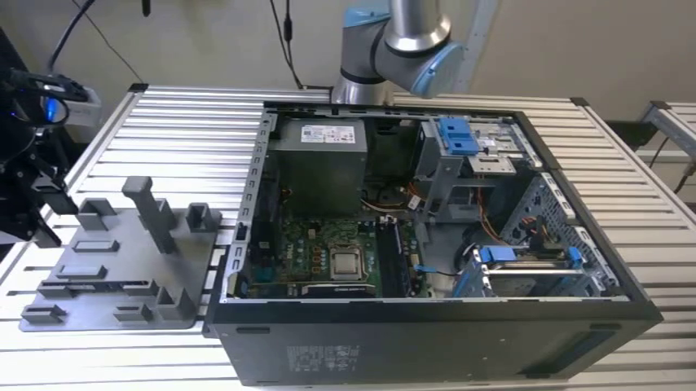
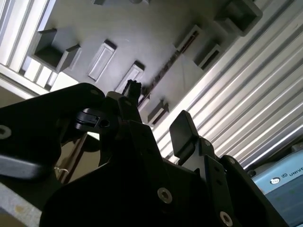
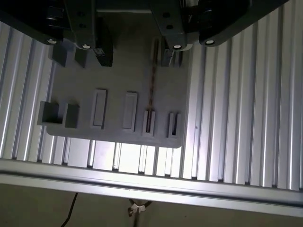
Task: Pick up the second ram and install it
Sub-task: 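Pick up the second ram and move it above second insertion slot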
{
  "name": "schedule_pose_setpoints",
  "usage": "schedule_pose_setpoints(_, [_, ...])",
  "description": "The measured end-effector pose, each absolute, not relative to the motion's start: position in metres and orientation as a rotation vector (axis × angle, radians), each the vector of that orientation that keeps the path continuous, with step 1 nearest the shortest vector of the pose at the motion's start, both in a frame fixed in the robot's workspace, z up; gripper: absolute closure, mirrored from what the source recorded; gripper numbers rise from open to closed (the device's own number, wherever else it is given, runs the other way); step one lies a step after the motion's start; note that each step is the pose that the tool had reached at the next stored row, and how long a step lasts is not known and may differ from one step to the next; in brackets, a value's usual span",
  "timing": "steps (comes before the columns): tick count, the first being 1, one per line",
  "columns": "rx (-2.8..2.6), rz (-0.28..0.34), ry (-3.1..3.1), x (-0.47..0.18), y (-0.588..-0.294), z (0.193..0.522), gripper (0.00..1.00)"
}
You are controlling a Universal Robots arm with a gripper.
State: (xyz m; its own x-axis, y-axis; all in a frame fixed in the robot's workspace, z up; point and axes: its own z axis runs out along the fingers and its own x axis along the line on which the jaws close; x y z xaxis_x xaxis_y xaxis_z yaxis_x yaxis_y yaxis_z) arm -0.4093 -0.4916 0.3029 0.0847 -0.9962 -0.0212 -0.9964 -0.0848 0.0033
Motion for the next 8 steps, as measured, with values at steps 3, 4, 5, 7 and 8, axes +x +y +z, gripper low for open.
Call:
schedule_pose_setpoints(3, [-2.305,0.027,2.117,-0.409,-0.492,0.298,0.46])
schedule_pose_setpoints(4, [-2.305,0.027,2.118,-0.409,-0.492,0.296,0.46])
schedule_pose_setpoints(5, [-2.306,0.026,2.118,-0.409,-0.492,0.295,0.46])
schedule_pose_setpoints(7, [-2.306,0.026,2.118,-0.409,-0.492,0.291,0.46])
schedule_pose_setpoints(8, [-2.306,0.025,2.118,-0.409,-0.492,0.29,0.46])
